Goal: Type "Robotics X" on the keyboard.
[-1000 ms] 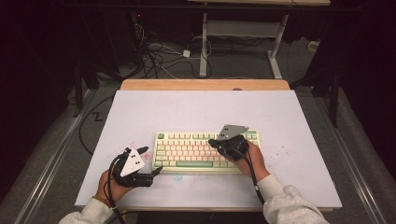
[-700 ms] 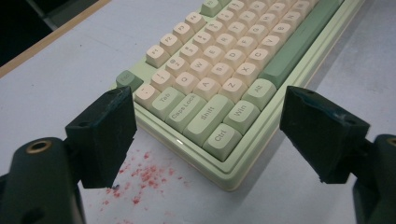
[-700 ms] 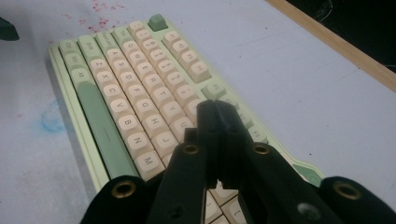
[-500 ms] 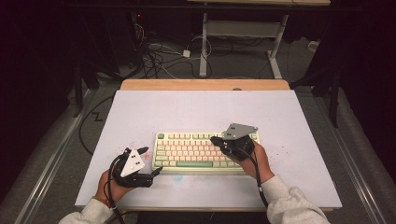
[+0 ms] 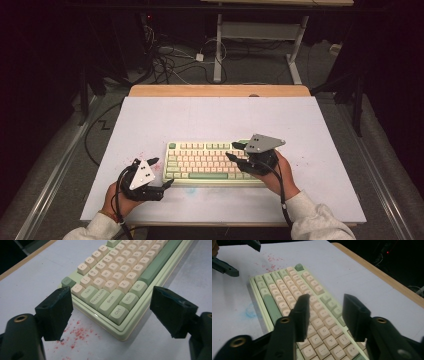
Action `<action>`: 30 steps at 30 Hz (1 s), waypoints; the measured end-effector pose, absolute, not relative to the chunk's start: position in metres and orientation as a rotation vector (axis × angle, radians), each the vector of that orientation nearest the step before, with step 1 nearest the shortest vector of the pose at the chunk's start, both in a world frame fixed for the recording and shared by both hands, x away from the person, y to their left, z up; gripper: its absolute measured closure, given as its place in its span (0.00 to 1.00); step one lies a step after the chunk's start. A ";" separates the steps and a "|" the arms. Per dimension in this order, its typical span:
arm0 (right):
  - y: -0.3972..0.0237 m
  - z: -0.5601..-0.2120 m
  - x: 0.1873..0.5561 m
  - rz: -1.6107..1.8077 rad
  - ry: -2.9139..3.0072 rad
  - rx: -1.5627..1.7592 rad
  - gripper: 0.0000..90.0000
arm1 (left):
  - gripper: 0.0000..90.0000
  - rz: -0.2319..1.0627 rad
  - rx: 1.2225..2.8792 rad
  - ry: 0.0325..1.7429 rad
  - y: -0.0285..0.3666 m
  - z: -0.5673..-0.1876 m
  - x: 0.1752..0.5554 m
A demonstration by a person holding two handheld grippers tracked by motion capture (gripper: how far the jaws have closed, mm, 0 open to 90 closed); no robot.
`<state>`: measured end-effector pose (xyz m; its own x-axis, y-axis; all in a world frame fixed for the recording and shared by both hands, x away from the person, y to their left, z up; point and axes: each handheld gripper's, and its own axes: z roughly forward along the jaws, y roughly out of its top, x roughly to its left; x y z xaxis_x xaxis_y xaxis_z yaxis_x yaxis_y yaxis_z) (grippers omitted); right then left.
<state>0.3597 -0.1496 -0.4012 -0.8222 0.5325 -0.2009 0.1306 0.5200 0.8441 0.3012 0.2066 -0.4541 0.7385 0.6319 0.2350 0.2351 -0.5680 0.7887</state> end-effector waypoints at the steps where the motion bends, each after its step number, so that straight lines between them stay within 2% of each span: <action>1: -0.151 -0.401 0.357 1.245 2.316 0.529 0.53 | 0.20 0.651 2.156 0.651 0.207 -0.454 0.301; 2: -0.151 -0.401 0.357 1.245 2.316 0.529 0.53 | 0.20 0.650 2.156 0.651 0.207 -0.454 0.301; 6: -0.155 -0.401 0.353 1.261 2.276 0.541 0.38 | 0.20 0.646 2.160 0.647 0.207 -0.453 0.301; 10: -0.161 -0.402 0.347 1.265 2.250 0.539 0.31 | 0.20 0.647 2.159 0.642 0.207 -0.452 0.300; 18: -0.174 -0.406 0.333 1.254 2.191 0.539 0.26 | 0.20 0.651 2.147 0.644 0.206 -0.451 0.299; 30: -0.200 -0.415 0.315 1.243 2.128 0.566 0.26 | 0.24 0.644 2.134 0.662 0.203 -0.448 0.299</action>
<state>0.3150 -0.2002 -0.4146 -0.7268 0.6254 -0.2839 0.0599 0.4695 0.8809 0.2992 0.2033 -0.4485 0.7341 0.6421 0.2211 0.2387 -0.5487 0.8012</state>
